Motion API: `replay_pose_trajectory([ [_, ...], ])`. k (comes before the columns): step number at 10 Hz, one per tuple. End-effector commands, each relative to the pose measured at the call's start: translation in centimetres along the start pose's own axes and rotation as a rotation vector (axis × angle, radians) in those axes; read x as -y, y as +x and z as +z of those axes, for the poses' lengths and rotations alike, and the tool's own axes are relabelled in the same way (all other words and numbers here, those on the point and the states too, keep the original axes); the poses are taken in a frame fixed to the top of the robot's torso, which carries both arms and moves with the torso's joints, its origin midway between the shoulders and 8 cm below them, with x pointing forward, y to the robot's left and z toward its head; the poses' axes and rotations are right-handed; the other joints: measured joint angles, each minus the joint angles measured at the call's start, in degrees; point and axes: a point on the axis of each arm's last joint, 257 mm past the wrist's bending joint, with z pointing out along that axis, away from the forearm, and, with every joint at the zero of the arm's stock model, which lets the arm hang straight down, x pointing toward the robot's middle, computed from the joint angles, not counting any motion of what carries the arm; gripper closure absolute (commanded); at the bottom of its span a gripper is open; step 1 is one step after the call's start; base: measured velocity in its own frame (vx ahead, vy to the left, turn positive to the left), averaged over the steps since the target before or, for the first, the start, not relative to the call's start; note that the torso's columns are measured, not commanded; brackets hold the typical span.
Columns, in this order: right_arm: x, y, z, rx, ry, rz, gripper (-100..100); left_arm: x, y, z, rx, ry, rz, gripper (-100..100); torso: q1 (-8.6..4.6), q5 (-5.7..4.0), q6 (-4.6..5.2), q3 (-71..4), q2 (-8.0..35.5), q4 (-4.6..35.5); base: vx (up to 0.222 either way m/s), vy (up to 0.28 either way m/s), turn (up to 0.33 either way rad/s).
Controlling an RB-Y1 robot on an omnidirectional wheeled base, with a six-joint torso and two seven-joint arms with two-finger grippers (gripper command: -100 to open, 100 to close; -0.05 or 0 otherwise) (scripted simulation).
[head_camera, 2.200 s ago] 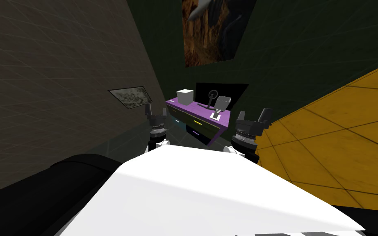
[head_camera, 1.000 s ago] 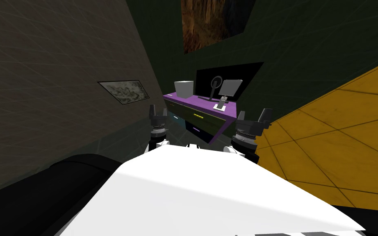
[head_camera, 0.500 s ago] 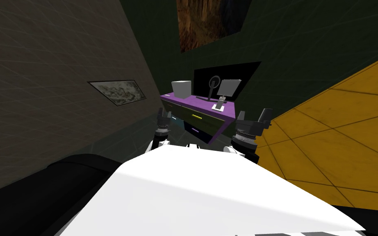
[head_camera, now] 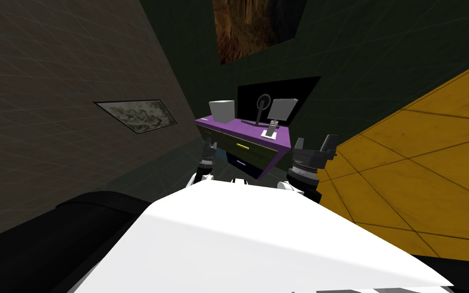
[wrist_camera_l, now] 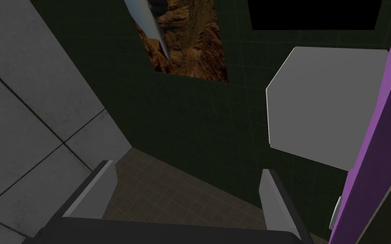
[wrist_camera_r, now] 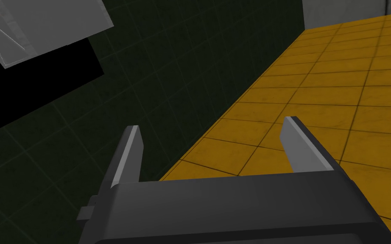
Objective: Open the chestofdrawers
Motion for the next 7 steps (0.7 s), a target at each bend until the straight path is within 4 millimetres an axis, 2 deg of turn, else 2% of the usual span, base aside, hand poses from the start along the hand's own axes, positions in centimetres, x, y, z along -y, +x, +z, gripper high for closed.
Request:
replay_pose_trajectory([
  [1,0.0,0.0,0.0,0.0,0.0,0.0,0,-3.0,0.6,-0.1,-0.01,-0.059,0.001,-100,-0.02,-0.01,0.0,0.0,0.0,0.0,0.055,-0.003,-0.07],
  [7,0.0,0.0,0.0,0.0,0.0,0.0,0,-8.7,2.3,-1.0,-0.034,-0.174,0.003,-100,0.0,0.0,0.01,0.0,0.0,0.0,0.053,-0.001,-0.067],
])
